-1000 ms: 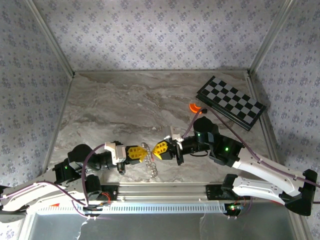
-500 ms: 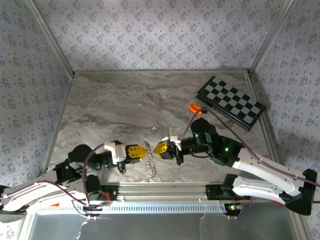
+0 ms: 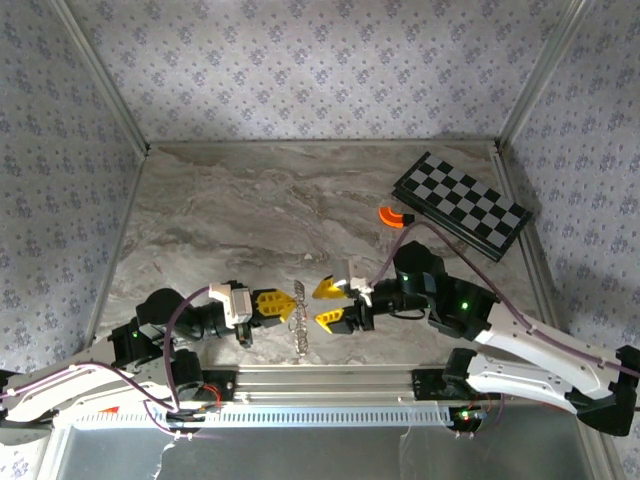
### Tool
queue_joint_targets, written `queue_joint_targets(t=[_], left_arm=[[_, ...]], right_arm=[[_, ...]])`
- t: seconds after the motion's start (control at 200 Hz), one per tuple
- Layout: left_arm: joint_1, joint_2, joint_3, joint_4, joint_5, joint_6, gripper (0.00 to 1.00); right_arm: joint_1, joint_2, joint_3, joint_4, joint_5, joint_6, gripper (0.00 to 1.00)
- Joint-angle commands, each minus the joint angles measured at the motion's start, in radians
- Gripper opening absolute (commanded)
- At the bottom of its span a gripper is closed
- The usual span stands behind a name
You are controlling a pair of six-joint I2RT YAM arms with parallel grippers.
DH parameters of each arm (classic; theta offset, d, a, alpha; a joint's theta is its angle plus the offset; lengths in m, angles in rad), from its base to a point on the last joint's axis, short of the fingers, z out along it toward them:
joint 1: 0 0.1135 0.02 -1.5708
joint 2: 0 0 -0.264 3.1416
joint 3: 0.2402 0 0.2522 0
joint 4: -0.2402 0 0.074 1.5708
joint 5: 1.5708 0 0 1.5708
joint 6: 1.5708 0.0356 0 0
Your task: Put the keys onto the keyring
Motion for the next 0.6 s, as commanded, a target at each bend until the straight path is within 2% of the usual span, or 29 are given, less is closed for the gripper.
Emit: queue_joint_targets(t=[0.0, 0.315, 0.595], left_arm=[[-0.006, 0.001, 0.026, 0.039, 0.036, -0.006, 0.0], [-0.006, 0.01, 0.025, 0.041, 0.059, -0.002, 0.0], [-0.005, 0.014, 0.029, 0.037, 0.067, -0.001, 0.0]], right_arm=[[0.001, -0.029, -0.008, 0.034, -0.034, 0.02, 0.51], [-0.001, -0.012, 0.01, 0.074, -0.066, 0.08, 0.53], [-0.006, 0.009, 0.026, 0.059, -0.09, 0.106, 0.67]])
